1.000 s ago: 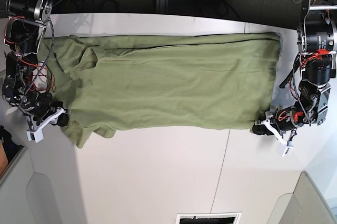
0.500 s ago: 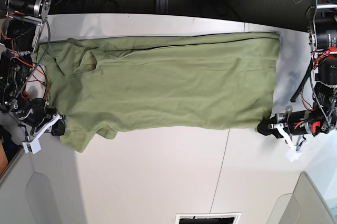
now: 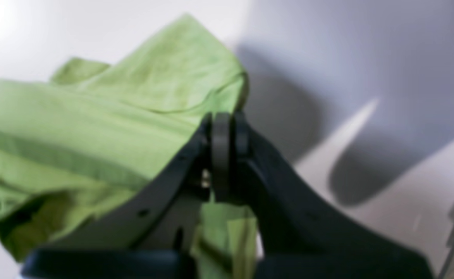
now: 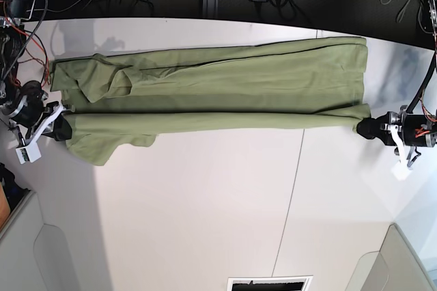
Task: Layout the t-shirt on the table in an organized manner, then fold the t-shirt properly
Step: 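Fold the grasped side edge over the shirt lengthwise with both grippers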
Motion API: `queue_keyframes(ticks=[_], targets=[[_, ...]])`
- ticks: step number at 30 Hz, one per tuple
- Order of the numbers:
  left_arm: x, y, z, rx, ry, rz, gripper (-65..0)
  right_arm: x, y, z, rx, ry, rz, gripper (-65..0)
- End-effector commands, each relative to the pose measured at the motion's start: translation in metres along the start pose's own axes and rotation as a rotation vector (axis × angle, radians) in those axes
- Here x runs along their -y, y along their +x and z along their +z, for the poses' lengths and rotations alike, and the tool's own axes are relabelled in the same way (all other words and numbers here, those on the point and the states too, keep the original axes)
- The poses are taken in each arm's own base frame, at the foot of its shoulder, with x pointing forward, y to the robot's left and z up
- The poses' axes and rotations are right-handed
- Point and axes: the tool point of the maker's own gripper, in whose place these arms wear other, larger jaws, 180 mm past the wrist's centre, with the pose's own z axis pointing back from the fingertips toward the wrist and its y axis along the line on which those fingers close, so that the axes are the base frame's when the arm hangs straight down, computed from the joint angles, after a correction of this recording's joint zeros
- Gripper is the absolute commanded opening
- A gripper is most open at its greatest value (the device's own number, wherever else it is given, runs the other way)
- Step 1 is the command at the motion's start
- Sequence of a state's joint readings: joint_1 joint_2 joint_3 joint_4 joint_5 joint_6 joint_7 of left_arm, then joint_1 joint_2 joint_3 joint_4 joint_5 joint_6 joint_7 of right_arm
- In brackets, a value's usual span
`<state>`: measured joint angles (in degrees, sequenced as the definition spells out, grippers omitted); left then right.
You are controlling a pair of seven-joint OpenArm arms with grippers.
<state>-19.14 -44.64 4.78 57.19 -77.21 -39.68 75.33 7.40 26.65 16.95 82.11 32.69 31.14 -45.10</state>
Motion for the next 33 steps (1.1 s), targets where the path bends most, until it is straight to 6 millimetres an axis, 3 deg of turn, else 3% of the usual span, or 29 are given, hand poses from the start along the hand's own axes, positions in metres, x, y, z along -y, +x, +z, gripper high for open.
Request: queue_keyframes(ticks=[1, 7, 16, 21, 22, 25, 29, 33], targets=[[0.005, 0.012, 0.018, 0.031, -0.01, -0.032, -62.9, 0.006, 0.018, 0.011, 0.059, -0.015, 0.022, -65.0], [0.022, -0.013, 0.015, -0.04, -0.063, -0.066, -62.9, 0.005, 0.0, 0.028, 0.062, -0.021, 0.001, -65.0], [0.022, -0.061, 0.002, -0.132, -0.079, -0.022, -61.8, 0.001, -0.027, 0.03, 0.009, -0.013, -0.011, -65.0], [0.021, -0.085, -0.002, -0.176, -0.084, 0.01, -38.8, 0.0, -0.039, 0.03, -0.058, -0.007, -0.018, -65.0], [0.021, -0.087, -0.002, -0.179, -0.085, 0.013, -37.1, 0.0, -0.043, 0.03, -0.076, -0.007, -0.026, -61.4], [0.021, -0.085, -0.002, -0.175, -0.084, 0.01, -36.9, -0.001, -0.042, 0.031, -0.075, -0.001, -0.043, -47.5], [0.018, -0.077, 0.004, -0.141, -0.076, 0.013, -36.9, 0.005, -0.025, 0.04, 0.004, 0.003, -0.089, -47.0], [0.009, -0.052, 0.024, -0.023, -0.047, 0.026, -36.9, 0.016, 0.004, 0.059, 0.125, -0.038, -0.102, -47.0]])
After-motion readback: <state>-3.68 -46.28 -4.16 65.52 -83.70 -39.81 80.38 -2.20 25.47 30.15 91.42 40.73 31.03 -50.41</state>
